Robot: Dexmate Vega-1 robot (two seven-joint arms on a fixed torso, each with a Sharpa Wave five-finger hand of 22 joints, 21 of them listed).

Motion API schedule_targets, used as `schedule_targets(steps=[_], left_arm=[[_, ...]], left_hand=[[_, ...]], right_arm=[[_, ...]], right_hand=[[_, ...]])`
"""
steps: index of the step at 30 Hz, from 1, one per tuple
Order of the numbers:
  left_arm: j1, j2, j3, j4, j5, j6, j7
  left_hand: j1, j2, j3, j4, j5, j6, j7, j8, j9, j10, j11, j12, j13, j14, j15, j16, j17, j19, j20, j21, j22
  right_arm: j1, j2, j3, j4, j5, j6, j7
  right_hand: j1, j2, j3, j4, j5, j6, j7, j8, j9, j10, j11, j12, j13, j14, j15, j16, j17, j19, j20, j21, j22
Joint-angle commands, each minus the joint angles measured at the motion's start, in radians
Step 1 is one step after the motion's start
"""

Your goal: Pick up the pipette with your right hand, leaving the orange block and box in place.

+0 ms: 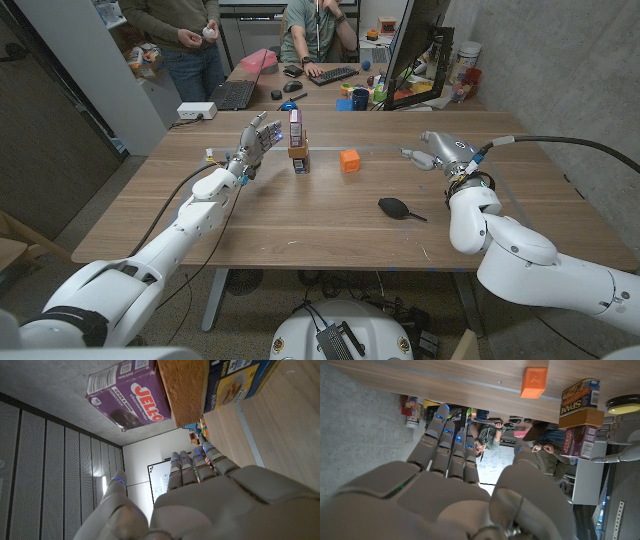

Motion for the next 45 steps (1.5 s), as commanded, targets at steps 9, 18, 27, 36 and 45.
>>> schedule_targets(steps=[9, 18, 27, 36, 45], left_arm=[[0.003, -0.009, 0.000, 0.004, -0.002, -0.003, 0.002], [-0.002, -0.017, -0.003, 0.023, -0.007, -0.014, -0.007], [0.006, -0.012, -0.007, 0.016, -0.009, -0.014, -0.003], [0.018, 0.001, -0.008, -0.018, -0.005, -0.002, 0.014], [0.037, 0.017, -0.008, -0.064, -0.001, 0.017, 0.036]], left_hand=[[0.003, -0.001, -0.004, 0.001, 0.009, 0.009, 0.000, 0.008, 0.004, 0.003, 0.002, 0.006, 0.004, 0.004, 0.002, 0.005, 0.005, 0.003, 0.004, -0.001, 0.002], [0.004, -0.001, -0.005, 0.001, 0.009, 0.011, 0.002, 0.008, 0.004, 0.004, 0.001, 0.007, 0.004, 0.004, 0.003, 0.006, 0.005, 0.002, 0.004, -0.001, 0.002], [0.004, 0.000, -0.006, 0.000, 0.009, 0.013, 0.002, 0.008, 0.004, 0.003, 0.001, 0.006, 0.004, 0.004, 0.003, 0.006, 0.005, 0.002, 0.005, -0.002, 0.002], [0.004, 0.001, -0.007, 0.000, 0.009, 0.013, 0.002, 0.008, 0.004, 0.004, 0.000, 0.007, 0.004, 0.004, 0.003, 0.006, 0.005, 0.002, 0.006, -0.002, 0.003], [0.004, 0.002, -0.009, 0.000, 0.010, 0.014, 0.000, 0.007, 0.004, 0.004, 0.000, 0.007, 0.004, 0.003, 0.003, 0.005, 0.005, 0.000, 0.008, -0.003, 0.003]], right_arm=[[0.337, 0.038, -0.540, 0.034, -0.843, -0.142, 0.765], [0.087, 0.140, -0.247, 0.112, -1.100, 0.083, 1.027], [-0.138, 0.264, 0.024, 0.141, -1.181, 0.319, 1.076], [-0.253, 0.376, 0.171, 0.169, -1.247, 0.508, 1.128], [-0.326, 0.434, 0.266, 0.182, -1.241, 0.614, 1.117]], right_hand=[[0.006, -0.023, -0.011, 0.000, -0.005, -0.031, -0.014, -0.007, 0.005, -0.031, -0.003, -0.013, 0.006, 0.016, 0.047, -0.002, 0.003, 0.017, 0.071, -0.007, -0.001], [0.017, -0.018, -0.006, -0.001, -0.004, -0.037, -0.009, -0.007, 0.005, -0.036, -0.005, -0.015, 0.007, 0.012, 0.045, -0.005, 0.003, 0.021, 0.076, -0.009, 0.000], [0.033, -0.014, 0.001, -0.004, -0.004, -0.052, -0.007, -0.009, 0.005, -0.054, -0.008, -0.022, 0.007, -0.008, 0.044, -0.013, 0.003, 0.019, 0.085, -0.017, 0.000], [0.044, -0.014, 0.006, -0.005, -0.004, -0.065, -0.006, -0.010, 0.005, -0.060, -0.011, -0.023, 0.008, -0.018, 0.044, -0.015, 0.003, 0.018, 0.086, -0.023, 0.000], [0.048, -0.014, 0.006, -0.004, -0.005, -0.075, -0.011, -0.011, 0.005, -0.069, -0.010, -0.026, 0.009, -0.025, 0.038, -0.016, 0.003, 0.015, 0.087, -0.028, 0.000]])
